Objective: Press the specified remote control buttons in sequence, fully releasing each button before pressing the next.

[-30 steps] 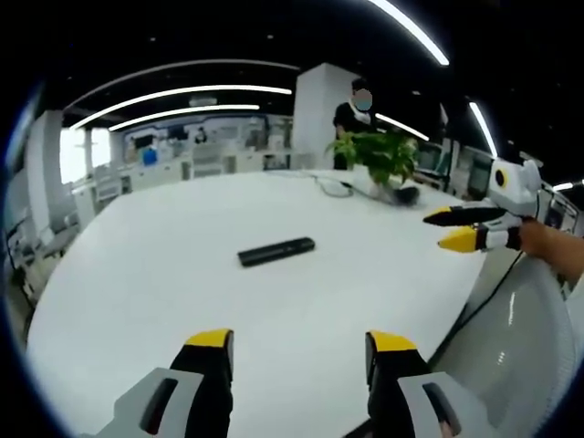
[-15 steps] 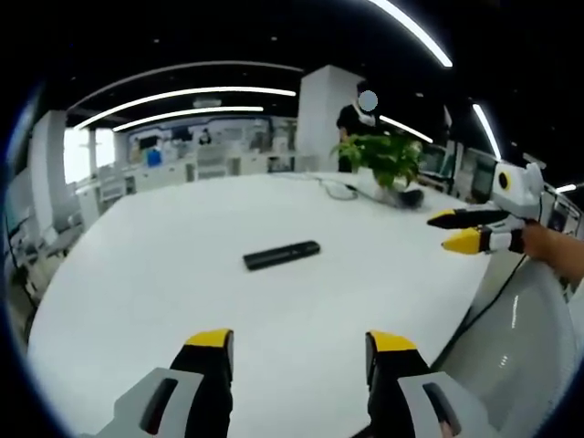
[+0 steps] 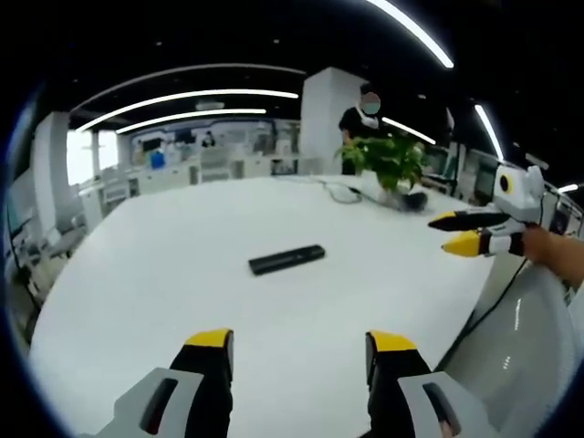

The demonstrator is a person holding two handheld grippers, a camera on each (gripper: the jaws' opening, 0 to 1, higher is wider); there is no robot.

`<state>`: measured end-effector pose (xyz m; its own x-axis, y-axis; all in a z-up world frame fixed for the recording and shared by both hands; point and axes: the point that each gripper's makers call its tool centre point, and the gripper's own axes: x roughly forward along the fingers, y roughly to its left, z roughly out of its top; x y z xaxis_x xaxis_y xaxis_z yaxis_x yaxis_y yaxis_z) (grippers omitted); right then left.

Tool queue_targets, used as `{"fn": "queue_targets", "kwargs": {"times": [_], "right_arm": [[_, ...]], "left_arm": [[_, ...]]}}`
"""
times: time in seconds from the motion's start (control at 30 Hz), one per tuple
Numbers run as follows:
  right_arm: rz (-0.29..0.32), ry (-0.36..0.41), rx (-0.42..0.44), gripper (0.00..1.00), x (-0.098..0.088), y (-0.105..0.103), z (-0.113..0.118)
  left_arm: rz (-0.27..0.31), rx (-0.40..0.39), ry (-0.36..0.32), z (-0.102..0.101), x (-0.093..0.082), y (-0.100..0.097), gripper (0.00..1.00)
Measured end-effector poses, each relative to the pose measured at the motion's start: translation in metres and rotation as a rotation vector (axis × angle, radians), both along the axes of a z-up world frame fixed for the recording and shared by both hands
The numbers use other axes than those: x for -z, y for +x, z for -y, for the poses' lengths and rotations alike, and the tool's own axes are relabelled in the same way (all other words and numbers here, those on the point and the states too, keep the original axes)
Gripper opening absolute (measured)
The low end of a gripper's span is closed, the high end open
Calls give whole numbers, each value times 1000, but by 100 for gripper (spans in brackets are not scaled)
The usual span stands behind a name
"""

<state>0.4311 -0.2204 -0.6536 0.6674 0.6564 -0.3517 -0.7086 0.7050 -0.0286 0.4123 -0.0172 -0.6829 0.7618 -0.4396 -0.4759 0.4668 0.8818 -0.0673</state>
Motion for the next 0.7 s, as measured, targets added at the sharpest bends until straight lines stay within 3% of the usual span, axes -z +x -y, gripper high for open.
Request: {"fn": "queue_targets", "kwargs": {"times": [0.7], "right_arm": [[44, -17, -13, 41, -13, 22, 3]], "left_arm": [[66, 13, 70, -15, -22, 35, 60]]}}
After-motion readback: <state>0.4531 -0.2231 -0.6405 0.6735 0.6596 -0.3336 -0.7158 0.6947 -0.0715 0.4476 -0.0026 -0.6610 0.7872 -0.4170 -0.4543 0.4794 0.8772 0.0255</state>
